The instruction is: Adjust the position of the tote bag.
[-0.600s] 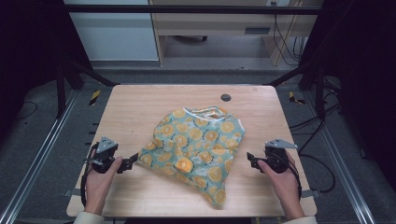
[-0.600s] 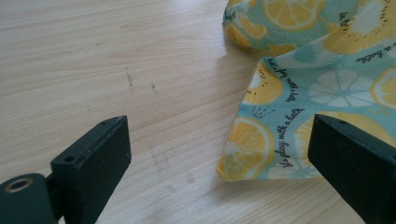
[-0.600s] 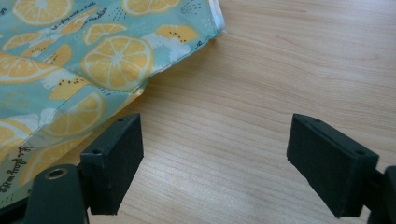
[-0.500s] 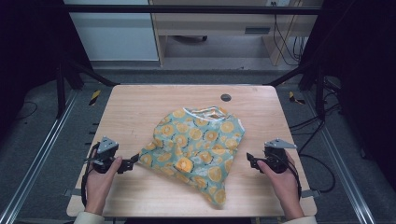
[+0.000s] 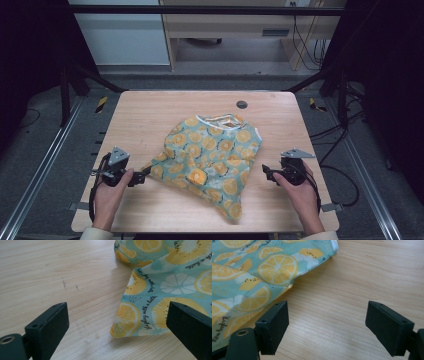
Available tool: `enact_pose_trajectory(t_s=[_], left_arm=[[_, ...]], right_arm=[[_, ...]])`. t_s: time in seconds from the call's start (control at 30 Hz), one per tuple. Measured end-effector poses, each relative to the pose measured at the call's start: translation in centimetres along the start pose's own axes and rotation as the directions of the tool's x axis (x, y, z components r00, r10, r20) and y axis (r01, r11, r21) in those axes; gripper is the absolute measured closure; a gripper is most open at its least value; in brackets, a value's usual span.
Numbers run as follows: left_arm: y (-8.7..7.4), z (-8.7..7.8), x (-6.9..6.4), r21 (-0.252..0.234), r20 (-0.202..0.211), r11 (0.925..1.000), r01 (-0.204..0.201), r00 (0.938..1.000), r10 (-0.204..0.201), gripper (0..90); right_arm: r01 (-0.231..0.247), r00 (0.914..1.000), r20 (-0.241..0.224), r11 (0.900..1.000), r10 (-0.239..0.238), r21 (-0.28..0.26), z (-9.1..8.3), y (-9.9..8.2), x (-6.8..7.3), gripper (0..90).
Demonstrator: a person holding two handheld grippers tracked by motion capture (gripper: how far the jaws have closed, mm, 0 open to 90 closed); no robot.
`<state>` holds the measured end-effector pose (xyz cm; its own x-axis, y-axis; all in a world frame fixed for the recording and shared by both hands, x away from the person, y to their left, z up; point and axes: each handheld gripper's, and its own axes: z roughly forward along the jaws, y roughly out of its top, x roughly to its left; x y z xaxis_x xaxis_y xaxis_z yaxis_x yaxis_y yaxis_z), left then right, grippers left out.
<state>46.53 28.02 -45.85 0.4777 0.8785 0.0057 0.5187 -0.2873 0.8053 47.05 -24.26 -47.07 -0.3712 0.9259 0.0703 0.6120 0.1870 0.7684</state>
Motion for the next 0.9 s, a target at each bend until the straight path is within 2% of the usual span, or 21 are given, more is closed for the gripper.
enact_pose_trajectory(t_s=[0.3, 0.37, 0.4, 0.53, 0.73, 0.9], left_arm=[[0.0, -0.1, -0.2, 0.000, -0.013, 0.9999, -0.012, 0.9998, 0.012, 4.5], [-0.1, -0.2, -0.2, 0.000, -0.008, 0.9999, -0.014, 0.9999, 0.014, 4.7], [-0.1, -0.2, -0.2, 0.000, -0.008, 0.9999, -0.014, 0.9999, 0.014, 4.7], [-0.1, -0.2, -0.4, 0.003, -0.012, 0.9998, -0.021, 0.9997, 0.021, 4.7], [-0.1, -0.2, -0.5, 0.004, -0.020, 0.9997, -0.025, 0.9995, 0.025, 4.7], [-0.2, -0.1, -0.6, 0.008, -0.025, 0.9995, -0.029, 0.9993, 0.030, 4.7]], right_arm=[[0.027, 0.9996, -0.004, 0.9995, -0.027, -0.016, 0.9, 1.7, 0.7, 19.2], [0.044, 0.9987, 0.026, 0.9986, -0.044, -0.028, 1.4, 2.8, 0.8, 18.1], [0.046, 0.9987, 0.025, 0.9985, -0.045, -0.031, 1.6, 3.2, 0.8, 17.6], [0.045, 0.9989, 0.016, 0.9985, -0.045, -0.032, 2.7, 4.5, 0.9, 15.0], [0.035, 0.9993, 0.010, 0.9994, -0.035, -0.005, 4.7, 6.0, 0.8, 10.2], [0.021, 0.9998, 0.006, 0.9997, -0.020, -0.009, 5.4, 6.5, 0.5, 9.0]])
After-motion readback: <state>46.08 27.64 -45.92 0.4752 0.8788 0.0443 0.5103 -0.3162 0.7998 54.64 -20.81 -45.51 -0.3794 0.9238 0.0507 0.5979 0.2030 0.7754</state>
